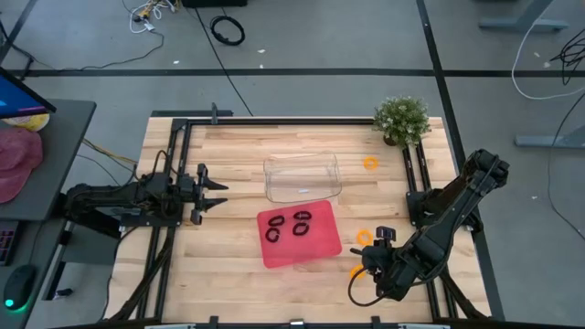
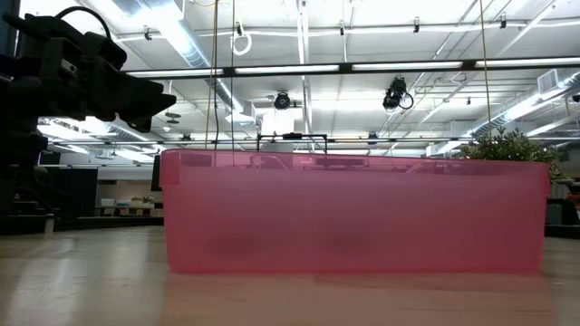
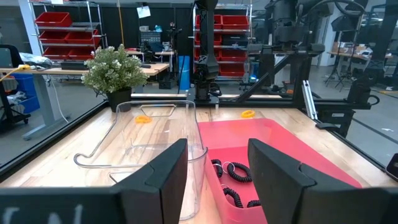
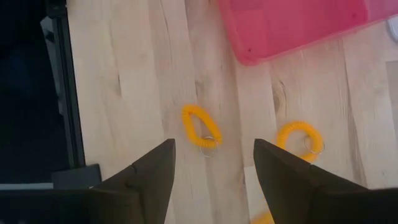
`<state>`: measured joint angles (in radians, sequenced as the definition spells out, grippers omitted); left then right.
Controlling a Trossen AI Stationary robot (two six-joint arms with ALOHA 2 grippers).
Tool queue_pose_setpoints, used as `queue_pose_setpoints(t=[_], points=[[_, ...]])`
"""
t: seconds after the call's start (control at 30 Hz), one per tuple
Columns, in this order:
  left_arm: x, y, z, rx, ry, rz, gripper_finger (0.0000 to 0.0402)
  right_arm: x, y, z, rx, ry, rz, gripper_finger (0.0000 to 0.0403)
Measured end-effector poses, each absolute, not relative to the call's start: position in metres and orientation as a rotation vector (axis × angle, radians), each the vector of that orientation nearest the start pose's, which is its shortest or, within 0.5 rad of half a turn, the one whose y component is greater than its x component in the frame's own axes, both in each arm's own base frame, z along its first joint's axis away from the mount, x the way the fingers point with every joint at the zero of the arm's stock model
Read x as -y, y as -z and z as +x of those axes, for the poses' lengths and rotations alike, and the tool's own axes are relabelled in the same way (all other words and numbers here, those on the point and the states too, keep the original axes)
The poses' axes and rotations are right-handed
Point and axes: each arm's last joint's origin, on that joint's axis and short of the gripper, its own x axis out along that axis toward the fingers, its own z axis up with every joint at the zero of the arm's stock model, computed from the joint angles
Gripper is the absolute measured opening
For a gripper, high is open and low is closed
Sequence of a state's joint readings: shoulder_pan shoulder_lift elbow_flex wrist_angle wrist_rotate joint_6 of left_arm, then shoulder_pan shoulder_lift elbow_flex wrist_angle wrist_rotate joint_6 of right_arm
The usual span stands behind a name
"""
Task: Sort spring keychains
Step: Put the yellow spring keychain into the transparent bin
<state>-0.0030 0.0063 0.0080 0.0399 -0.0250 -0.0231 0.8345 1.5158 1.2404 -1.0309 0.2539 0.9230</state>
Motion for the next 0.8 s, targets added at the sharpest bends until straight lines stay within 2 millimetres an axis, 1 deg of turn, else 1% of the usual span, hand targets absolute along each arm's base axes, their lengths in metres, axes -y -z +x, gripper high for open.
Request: queue_pose_setpoints(t=[0.2, 0.3, 0.43, 0.57, 0.63, 0.8], points=[[0.000, -0.170, 0.097, 0.042, -0.021, -0.024, 0.0172, -0.205, -0.264, 0.195, -1.203, 0.056, 0.122, 0.0222], [0.000, -0.170, 0.098, 0.042, -0.022, -0.024, 0.0172, -0.205, -0.256, 0.195, -1.198, 0.044, 0.117, 0.0222], [0.000, -0.170, 0.097, 0.042, -0.022, -0.024, 0.0172, -0.204, -0.236, 0.197, -1.192, 0.024, 0.137, 0.0222], [0.000, -0.170, 0.097, 0.042, -0.021, -0.024, 0.0172, -0.204, -0.221, 0.198, -1.173, -0.011, 0.154, 0.0222], [0.000, -0.170, 0.097, 0.042, -0.022, -0.024, 0.0172, -0.204, -0.218, 0.197, -1.170, -0.017, 0.160, 0.0222], [0.000, -0.170, 0.098, 0.042, -0.022, -0.024, 0.0172, -0.204, -0.216, 0.198, -1.163, -0.018, 0.162, 0.0222]])
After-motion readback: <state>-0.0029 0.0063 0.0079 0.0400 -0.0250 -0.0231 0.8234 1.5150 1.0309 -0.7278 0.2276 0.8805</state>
